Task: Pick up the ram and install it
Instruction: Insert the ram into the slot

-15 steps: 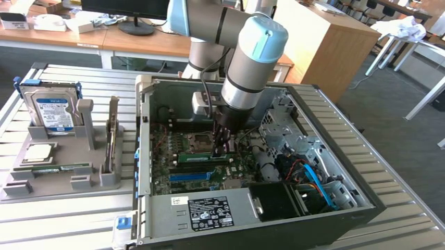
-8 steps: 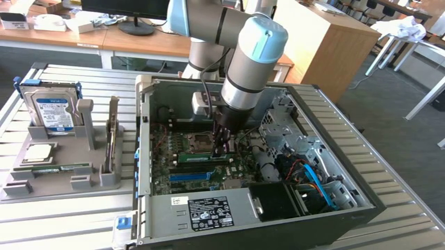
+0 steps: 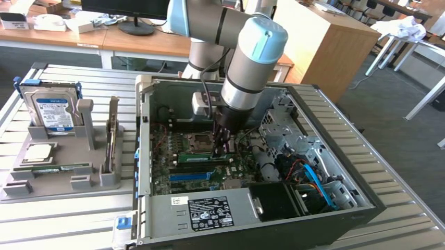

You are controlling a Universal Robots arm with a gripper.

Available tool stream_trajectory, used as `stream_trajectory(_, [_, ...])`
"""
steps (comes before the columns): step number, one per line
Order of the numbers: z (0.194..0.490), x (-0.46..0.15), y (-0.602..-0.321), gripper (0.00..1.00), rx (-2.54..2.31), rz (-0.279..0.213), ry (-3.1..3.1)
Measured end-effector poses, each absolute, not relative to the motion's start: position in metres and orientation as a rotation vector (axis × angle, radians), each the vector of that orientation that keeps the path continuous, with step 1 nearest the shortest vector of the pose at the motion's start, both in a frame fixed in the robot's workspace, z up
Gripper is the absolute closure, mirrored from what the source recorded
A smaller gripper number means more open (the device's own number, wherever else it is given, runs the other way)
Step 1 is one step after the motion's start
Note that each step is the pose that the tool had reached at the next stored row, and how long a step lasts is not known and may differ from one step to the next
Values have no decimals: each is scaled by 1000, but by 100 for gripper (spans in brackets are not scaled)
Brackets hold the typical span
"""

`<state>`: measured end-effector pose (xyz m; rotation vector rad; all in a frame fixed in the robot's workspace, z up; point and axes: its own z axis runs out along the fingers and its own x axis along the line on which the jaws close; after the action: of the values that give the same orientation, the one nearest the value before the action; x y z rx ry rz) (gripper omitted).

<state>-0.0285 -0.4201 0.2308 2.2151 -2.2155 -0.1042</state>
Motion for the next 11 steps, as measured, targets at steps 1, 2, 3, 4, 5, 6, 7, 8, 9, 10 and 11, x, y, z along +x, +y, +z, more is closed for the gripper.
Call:
stream_trajectory(1, [231,-29,-420,89,2215,-104,-2215])
stream_trajectory(2, [231,-29,-420,89,2215,-104,-2215])
stream_trajectory(3, [231,-28,-420,89,2215,-104,-2215])
stream_trajectory(4, [231,-28,-420,89,2215,-104,-2215])
stream_trajectory(5, [231,-28,-420,89,2215,-104,-2215])
stream_trajectory(6, [231,-29,-420,89,2215,-104,-2215])
stream_trajectory(7, [230,-29,-420,89,2215,-104,-2215])
stream_trajectory(8, [230,-29,-420,89,2215,-104,-2215])
stream_trajectory(9, [230,-29,-420,89,2215,-104,-2215])
stream_trajectory(10, [230,-28,-420,89,2215,-104,-2215])
stream_trajectory(11, [230,-28,-420,89,2215,-104,-2215])
